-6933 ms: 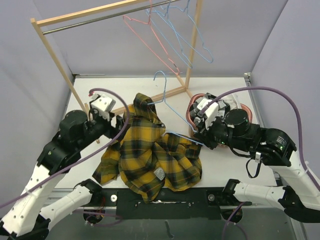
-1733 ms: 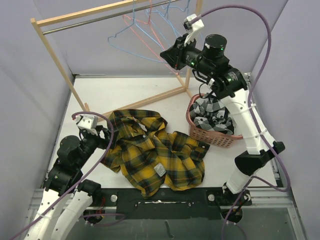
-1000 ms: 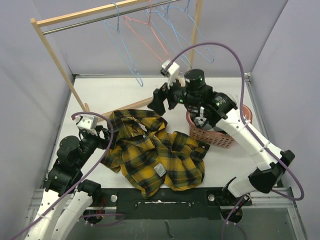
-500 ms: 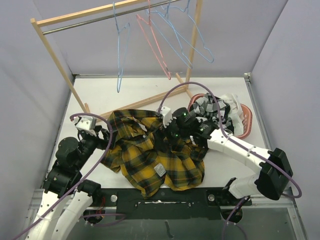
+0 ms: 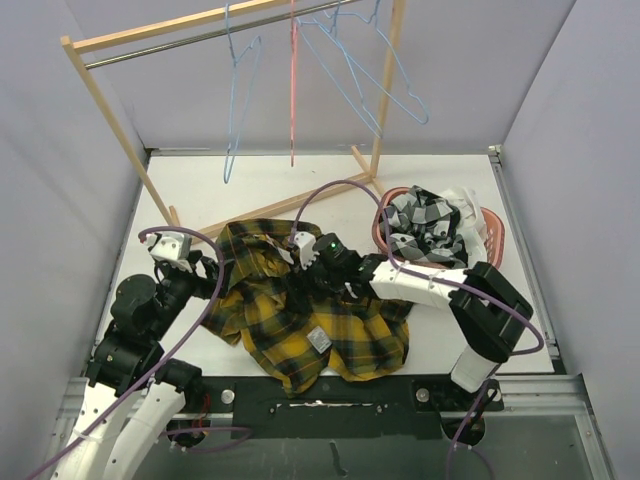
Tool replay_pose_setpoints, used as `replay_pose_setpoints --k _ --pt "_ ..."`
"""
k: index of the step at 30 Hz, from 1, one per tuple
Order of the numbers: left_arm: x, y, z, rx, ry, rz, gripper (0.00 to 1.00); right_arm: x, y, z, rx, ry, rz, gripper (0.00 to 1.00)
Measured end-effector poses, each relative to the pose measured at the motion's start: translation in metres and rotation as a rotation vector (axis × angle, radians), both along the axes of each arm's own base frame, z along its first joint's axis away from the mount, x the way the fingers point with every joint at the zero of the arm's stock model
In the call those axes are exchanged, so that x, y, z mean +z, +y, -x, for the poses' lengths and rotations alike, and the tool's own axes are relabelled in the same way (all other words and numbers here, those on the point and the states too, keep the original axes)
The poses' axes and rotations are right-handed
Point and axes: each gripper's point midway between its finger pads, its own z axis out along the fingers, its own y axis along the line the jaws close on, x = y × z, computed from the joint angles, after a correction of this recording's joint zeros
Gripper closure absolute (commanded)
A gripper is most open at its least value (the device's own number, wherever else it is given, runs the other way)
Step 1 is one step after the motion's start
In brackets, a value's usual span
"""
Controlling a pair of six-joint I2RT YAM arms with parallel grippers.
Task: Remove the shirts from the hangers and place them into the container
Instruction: Pick up the shirt from the center of the board.
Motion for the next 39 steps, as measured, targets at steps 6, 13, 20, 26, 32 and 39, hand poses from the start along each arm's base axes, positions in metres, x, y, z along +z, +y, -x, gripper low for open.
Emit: replay_pose_setpoints --k 6,13,20,26,32,39 --pt "0.0 0.0 0.0 0.0 0.001 0.0 0.26 -0.027 0.009 0.004 -0.024 -0.035 0.08 0.05" --pt "0.0 0.0 0.0 0.001 0.001 -0.001 0.26 -0.051 0.008 -0.01 -0.117 -0.105 0.223 0.15" --pt "0.0 0.001 0.0 0.004 0.0 -0.001 0.26 -0.061 0.001 -0.021 -0.172 -0.183 0.312 0.91" --pt "0.0 0.001 0.0 0.004 0.0 -0.001 0.26 -0.061 0.001 -0.022 -0.179 -0.172 0.311 1.0" --pt "0.0 0.001 -0.001 0.007 0.0 -0.002 0.26 -0.047 -0.023 -0.008 -0.177 -0.155 0.347 1.0" --pt "0.0 0.001 -0.001 0.009 0.0 -0.002 0.26 0.072 -0.066 -0.003 -0.25 -0.264 0.213 1.0"
